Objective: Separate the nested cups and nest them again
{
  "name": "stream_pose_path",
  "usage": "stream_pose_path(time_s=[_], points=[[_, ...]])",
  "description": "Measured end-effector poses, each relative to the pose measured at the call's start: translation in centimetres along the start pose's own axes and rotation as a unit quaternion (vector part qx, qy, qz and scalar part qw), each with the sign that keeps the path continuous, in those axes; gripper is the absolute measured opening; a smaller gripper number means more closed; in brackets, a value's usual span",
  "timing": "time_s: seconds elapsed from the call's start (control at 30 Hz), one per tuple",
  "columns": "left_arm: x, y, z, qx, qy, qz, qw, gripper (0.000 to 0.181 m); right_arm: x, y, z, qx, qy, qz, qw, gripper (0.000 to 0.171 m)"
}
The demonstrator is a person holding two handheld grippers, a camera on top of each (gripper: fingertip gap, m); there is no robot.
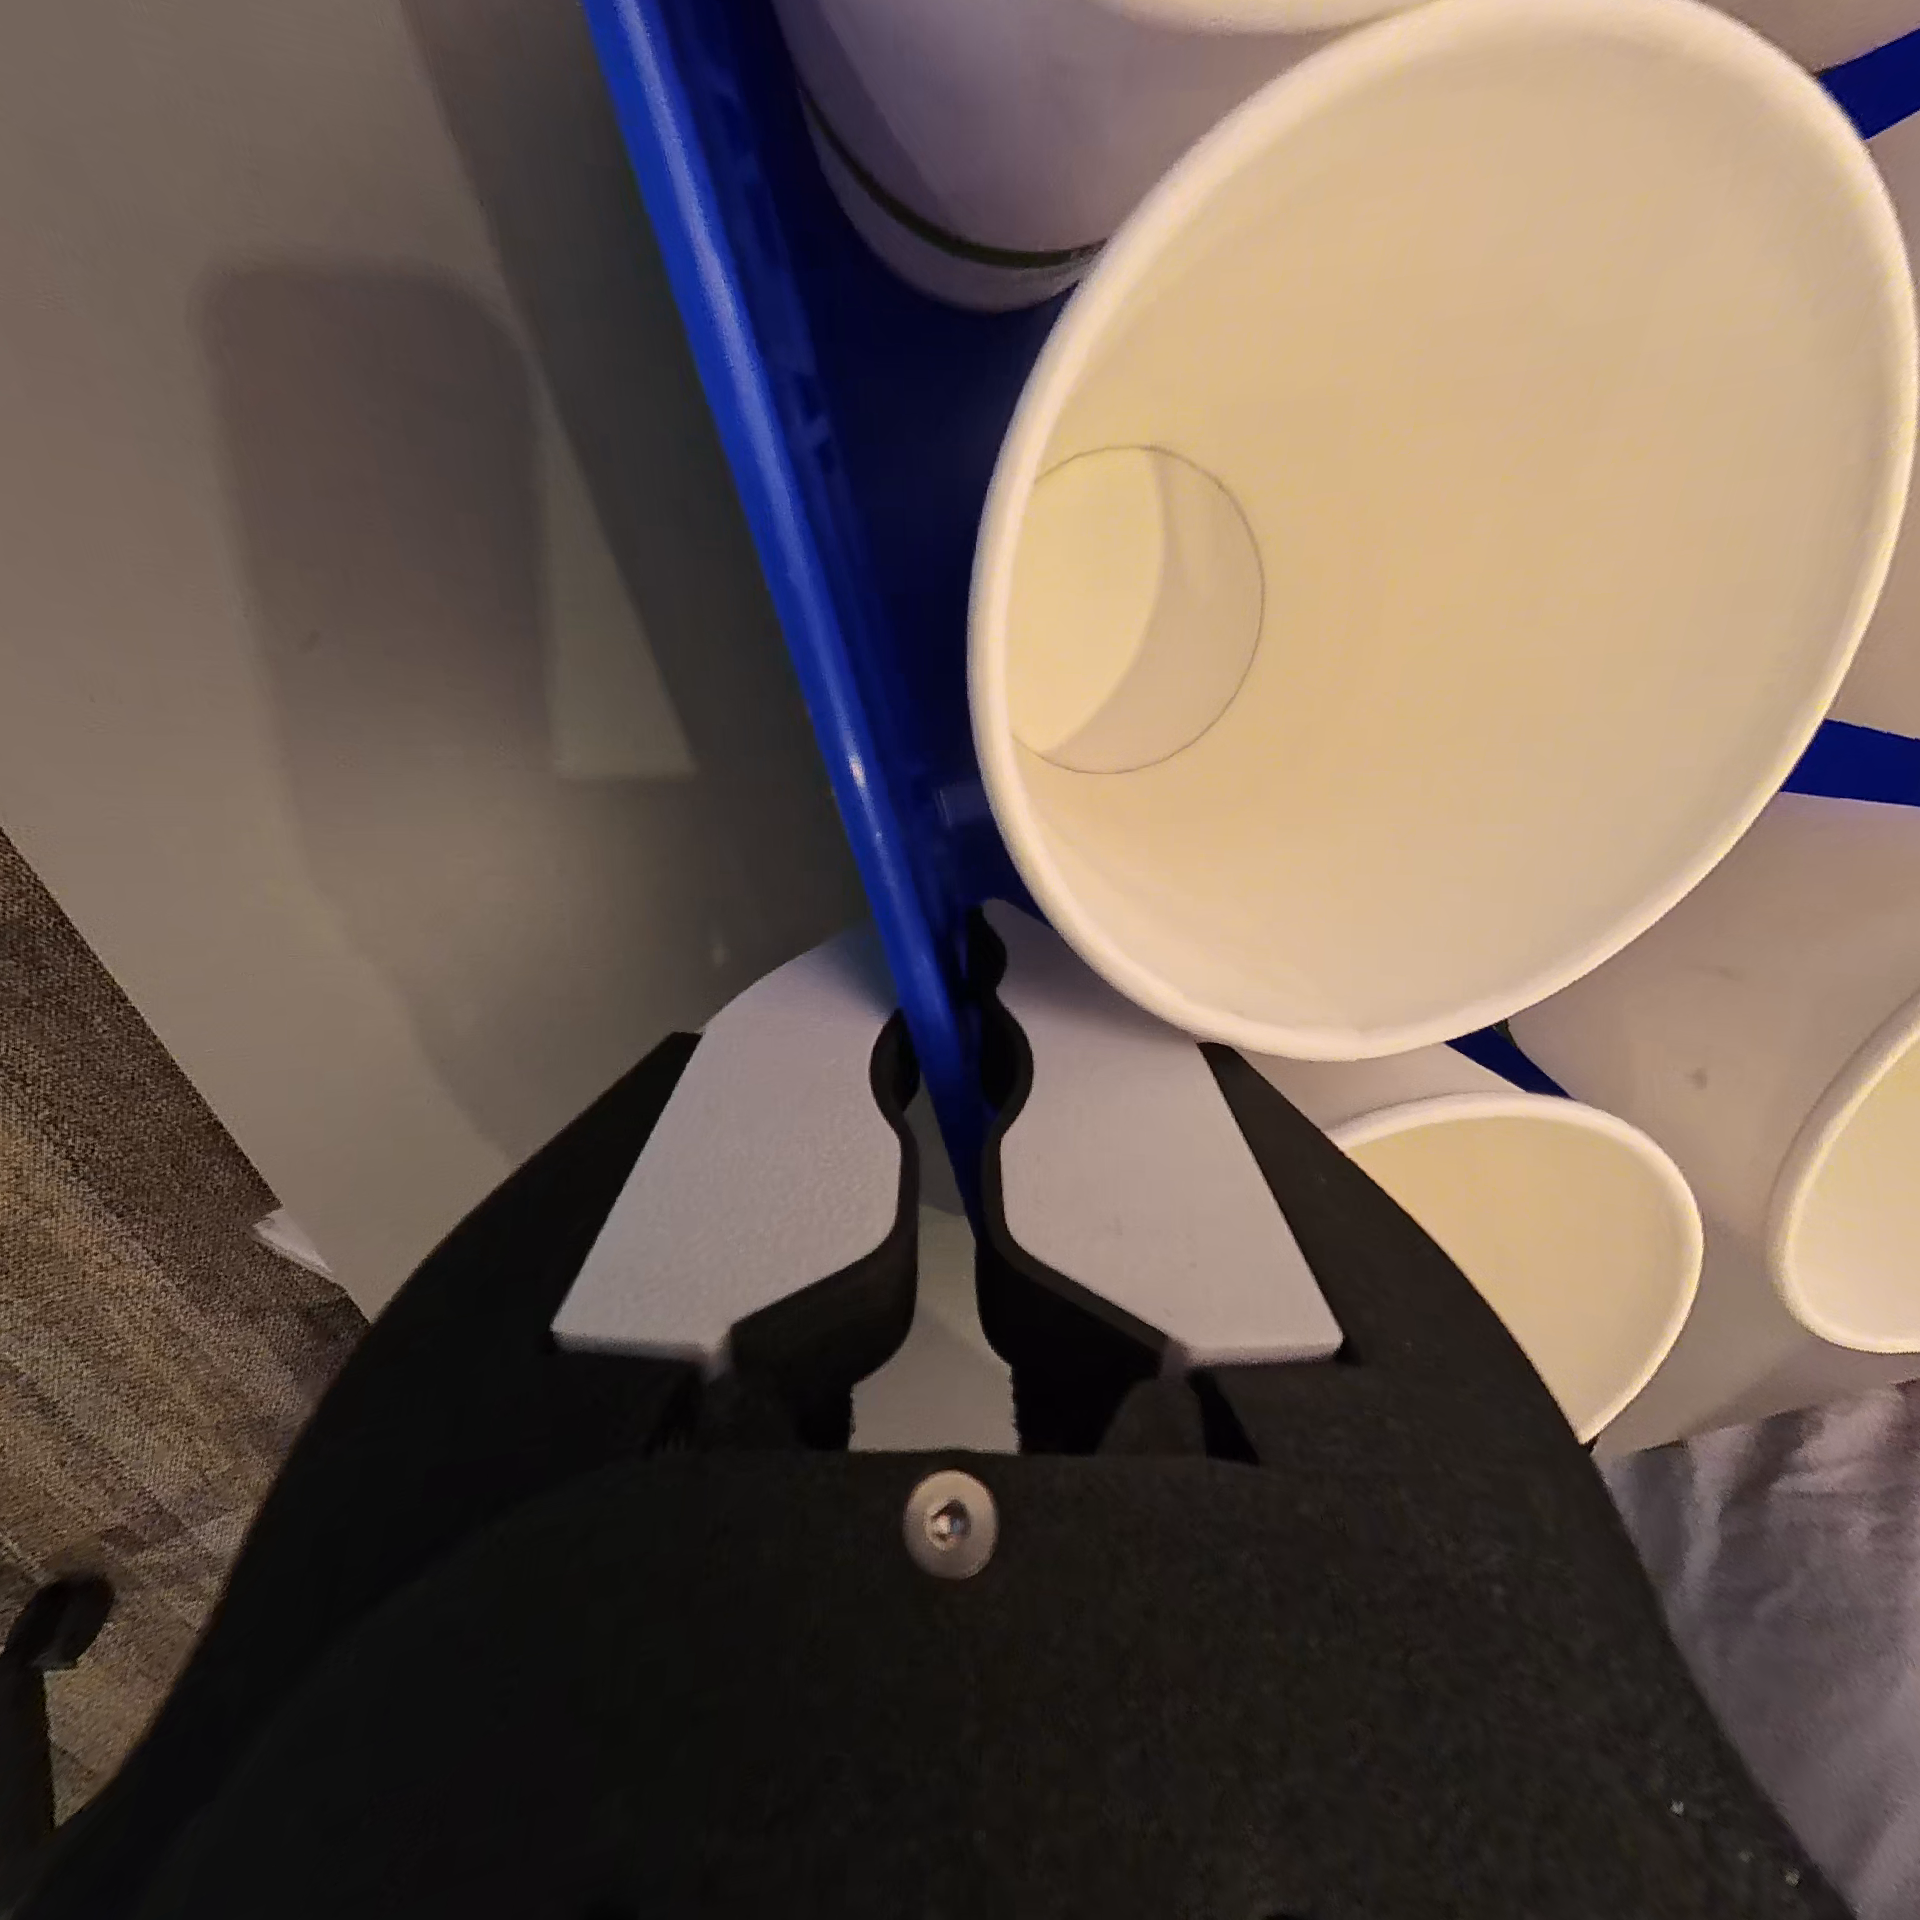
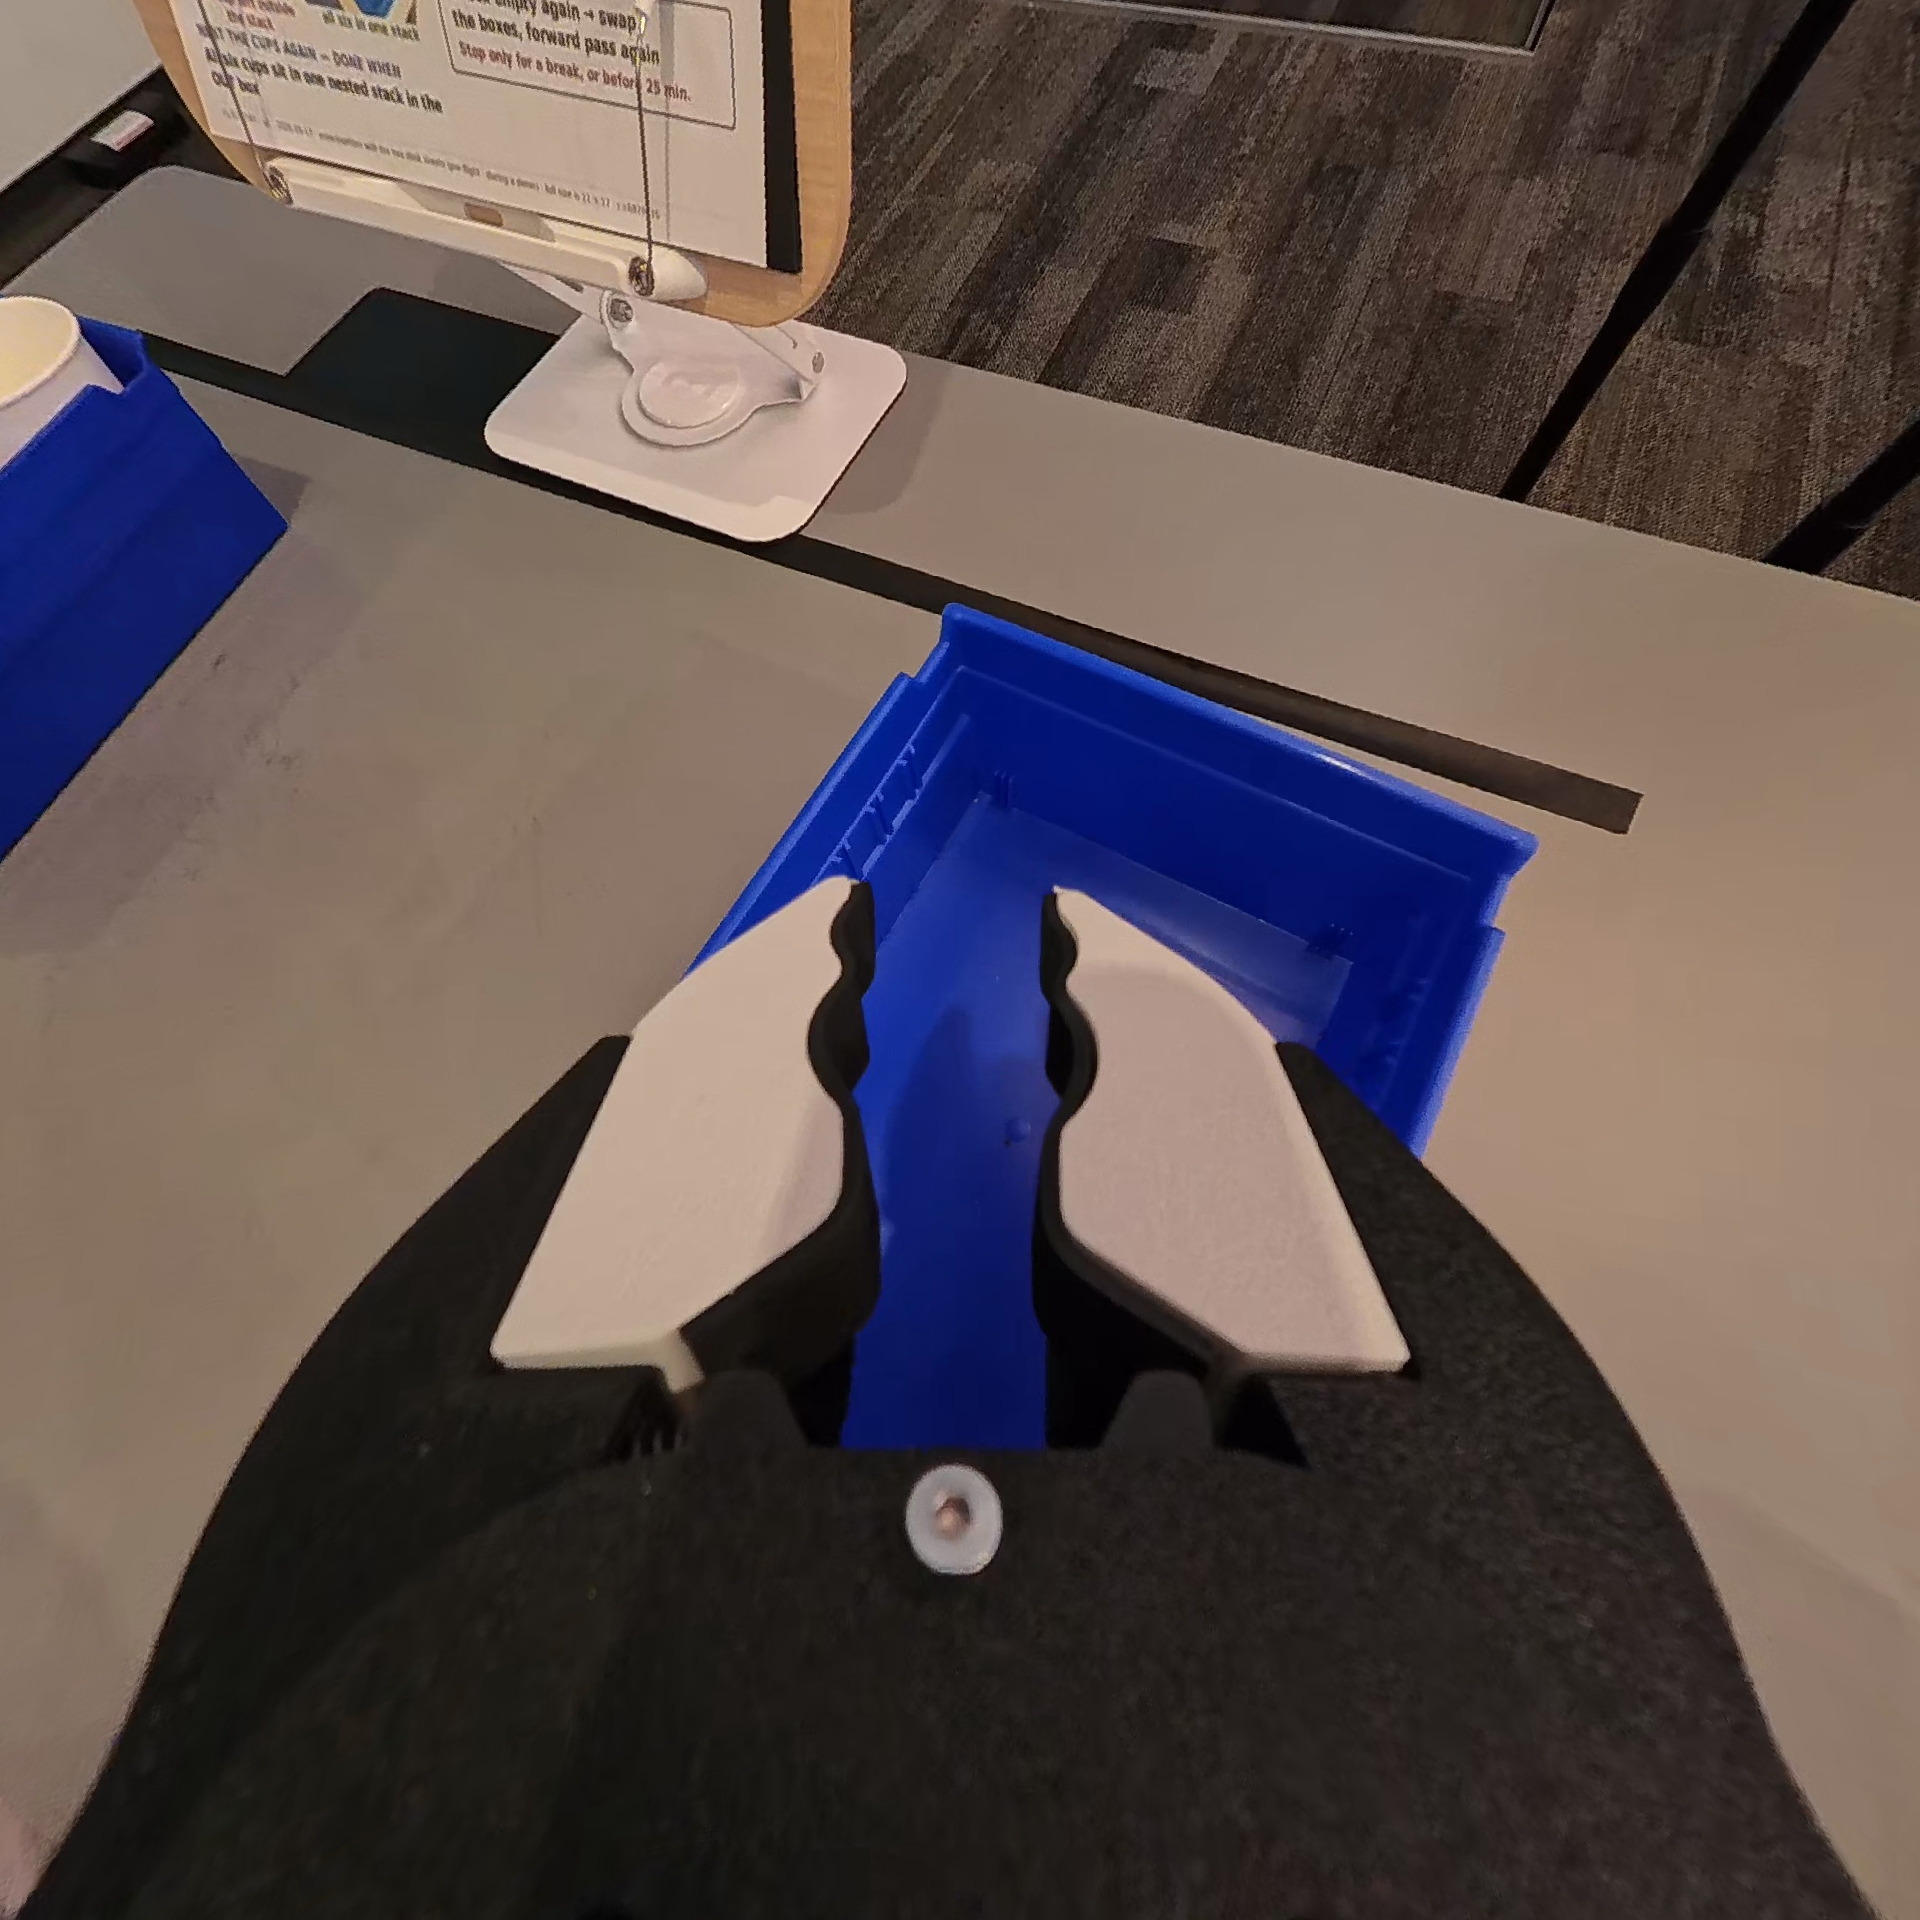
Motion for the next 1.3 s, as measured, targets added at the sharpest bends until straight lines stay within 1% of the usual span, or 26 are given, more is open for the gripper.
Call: stream_pose_path(time_s=[0.27, 0.97, 1.07, 1.13, 1.23, 1.3], points=[[0.3, 0.0, 0.4, -0.028, 0.035, 0.021, 0.999, 0.006, 0.0, 0.2, -0.1, -0.008, 0.001, 0.001, 1.0, 0.03], [0.3, 0.2, 1.0, -0.024, 0.048, 0.018, 0.998, 0.007, 0.3, 0.7, -0.7, -0.034, 0.004, 0.002, 0.999, 0.031], [0.2, 0.1, 0.9, -0.008, 0.022, 0.008, 1.0, 0.005, 0.4, 0.8, -0.9, -0.038, 0.005, 0.003, 0.999, 0.03], [0.0, -0.3, 0.8, 0.018, 0.013, -0.002, 1.0, 0.008, 0.5, 0.9, -1.0, -0.042, 0.007, 0.003, 0.999, 0.031], [-0.3, -1.8, 0.8, 0.073, -0.004, -0.018, 0.997, 0.013, 0.7, 1.0, -1.1, -0.048, 0.01, 0.002, 0.999, 0.031], [-0.5, -3.3, 0.7, 0.102, -0.004, -0.008, 0.995, 0.016, 0.9, 1.2, -1.2, -0.051, 0.011, -0.001, 0.999, 0.031]])
Point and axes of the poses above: each gripper's, where its closed fingertips meet, y out along the fingers, z out of its top, x = y × z across the jaws, the point moved 9 cm from there along -y, back along the fingers, and after that the axes turned 8 degrees about y, right-handed, at the moved point
